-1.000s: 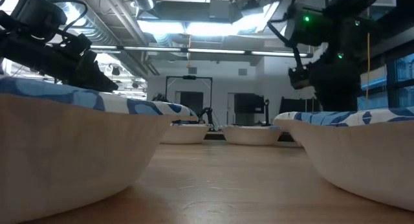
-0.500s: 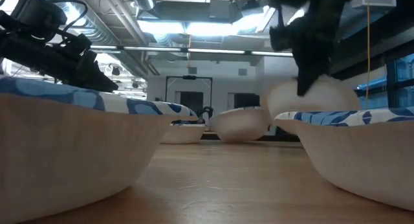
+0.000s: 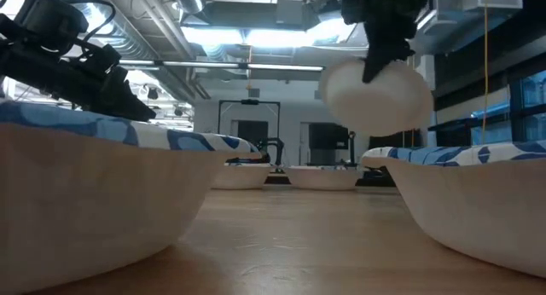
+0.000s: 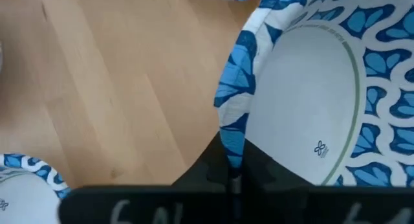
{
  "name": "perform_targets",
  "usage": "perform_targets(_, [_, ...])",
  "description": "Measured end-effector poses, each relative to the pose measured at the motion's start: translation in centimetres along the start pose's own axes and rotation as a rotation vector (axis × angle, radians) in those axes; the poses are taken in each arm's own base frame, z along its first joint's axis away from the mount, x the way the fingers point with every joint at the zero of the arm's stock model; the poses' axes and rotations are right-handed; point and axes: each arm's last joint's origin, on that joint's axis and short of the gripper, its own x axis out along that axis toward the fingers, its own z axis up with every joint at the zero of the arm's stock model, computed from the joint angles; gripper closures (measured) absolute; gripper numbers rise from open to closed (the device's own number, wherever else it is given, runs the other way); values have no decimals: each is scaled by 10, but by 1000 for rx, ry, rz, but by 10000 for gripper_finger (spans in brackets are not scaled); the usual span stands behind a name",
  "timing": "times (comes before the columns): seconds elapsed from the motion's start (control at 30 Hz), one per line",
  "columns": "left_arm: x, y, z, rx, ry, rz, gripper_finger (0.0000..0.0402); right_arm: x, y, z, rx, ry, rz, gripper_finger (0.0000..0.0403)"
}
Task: Nest bowls inside each other
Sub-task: Stack the blue patterned bowl on top of the other blue patterned bowl
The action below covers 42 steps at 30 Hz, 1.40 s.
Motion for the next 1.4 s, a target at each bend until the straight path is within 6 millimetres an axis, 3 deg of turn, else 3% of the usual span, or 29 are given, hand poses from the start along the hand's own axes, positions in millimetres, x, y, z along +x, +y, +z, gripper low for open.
perform_targets(0.23, [0,0,0,0,0,0,225,0,1,11,-84,-125,-28,393])
perform_targets(0.4, [0,0,0,-1,0,0,225,11,-7,16,-143,-106,-71,397])
perform_targets(0.67, [0,0,0,-1,0,0,225,61,-16,25,-308,16,-128,394])
perform_targets(0.93, [0,0,0,-1,0,0,225,107,-37,28,-324,128,-277,396])
perform_targets(1.4, [0,0,0,0,1,0,225,118,-44,41,-289,28,-160,392])
